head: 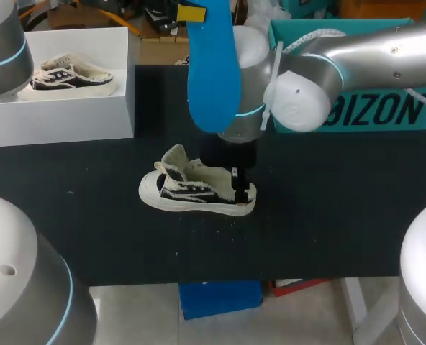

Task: Take the shoe out of the shoebox, open the shoe tongue, remove and reinsert the insole, then place the shoe into the shoebox

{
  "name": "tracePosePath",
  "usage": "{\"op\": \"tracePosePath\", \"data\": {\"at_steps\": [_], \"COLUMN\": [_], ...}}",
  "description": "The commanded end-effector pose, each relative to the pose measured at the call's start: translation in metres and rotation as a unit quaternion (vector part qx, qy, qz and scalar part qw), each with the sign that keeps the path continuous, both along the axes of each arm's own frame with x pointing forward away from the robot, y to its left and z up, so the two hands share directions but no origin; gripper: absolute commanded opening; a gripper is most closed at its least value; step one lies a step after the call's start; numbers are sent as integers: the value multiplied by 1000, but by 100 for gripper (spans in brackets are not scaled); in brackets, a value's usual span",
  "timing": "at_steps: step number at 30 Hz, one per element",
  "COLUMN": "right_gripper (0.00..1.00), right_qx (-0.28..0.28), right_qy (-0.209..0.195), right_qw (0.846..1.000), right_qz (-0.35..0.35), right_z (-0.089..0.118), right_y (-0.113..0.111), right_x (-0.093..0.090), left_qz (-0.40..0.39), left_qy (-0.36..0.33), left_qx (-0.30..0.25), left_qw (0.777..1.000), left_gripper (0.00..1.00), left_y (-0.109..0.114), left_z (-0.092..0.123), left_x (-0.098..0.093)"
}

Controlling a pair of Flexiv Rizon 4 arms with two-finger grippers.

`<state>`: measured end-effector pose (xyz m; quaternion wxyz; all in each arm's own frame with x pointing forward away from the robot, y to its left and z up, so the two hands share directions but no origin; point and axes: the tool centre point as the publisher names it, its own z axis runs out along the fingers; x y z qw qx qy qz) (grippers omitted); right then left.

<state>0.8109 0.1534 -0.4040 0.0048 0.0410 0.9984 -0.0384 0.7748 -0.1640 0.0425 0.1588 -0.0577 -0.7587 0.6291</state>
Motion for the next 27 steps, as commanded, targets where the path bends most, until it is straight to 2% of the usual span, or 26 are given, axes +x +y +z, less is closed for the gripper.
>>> {"op": "tracePosePath", "data": {"at_steps": [1, 27], "right_gripper": [100, 100], "right_qx": [-60, -46], "right_qy": [3, -1], "right_qw": [998, 999], "right_qz": [-1, 5], "right_z": [-1, -4], "right_y": [6, 16], "right_x": [1, 1], "left_qz": [0, 0], "left_qy": [0, 0], "left_qx": [1, 1], "left_qw": [1000, 1000], "left_gripper": [0, 0], "left_y": [-1, -1], "left_z": [0, 0], "left_x": [0, 0]}}
